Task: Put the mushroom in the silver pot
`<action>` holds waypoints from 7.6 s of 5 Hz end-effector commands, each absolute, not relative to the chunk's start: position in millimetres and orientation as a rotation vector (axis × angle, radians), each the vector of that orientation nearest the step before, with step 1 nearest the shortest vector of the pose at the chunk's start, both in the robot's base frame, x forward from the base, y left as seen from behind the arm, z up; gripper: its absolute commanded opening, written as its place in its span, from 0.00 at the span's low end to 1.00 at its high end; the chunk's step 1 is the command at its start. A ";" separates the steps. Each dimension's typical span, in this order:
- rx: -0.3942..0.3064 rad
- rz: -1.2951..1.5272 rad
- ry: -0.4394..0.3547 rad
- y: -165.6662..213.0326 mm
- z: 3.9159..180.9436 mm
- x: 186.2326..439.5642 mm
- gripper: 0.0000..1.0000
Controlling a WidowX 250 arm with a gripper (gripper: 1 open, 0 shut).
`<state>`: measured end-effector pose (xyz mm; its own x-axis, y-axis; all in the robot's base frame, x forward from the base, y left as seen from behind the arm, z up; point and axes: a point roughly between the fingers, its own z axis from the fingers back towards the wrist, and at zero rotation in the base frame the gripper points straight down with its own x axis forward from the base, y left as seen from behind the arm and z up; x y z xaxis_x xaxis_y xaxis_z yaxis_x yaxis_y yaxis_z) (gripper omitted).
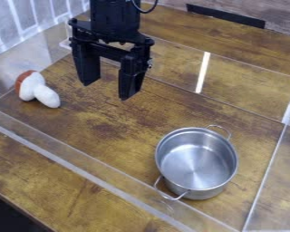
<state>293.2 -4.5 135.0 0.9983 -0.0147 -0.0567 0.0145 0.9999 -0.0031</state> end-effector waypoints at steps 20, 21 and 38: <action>-0.167 2.013 0.011 190.6 63.6 328.1 1.00; -0.166 2.024 0.019 186.6 52.9 326.6 0.00; -0.347 2.008 0.083 -145.8 61.6 303.5 1.00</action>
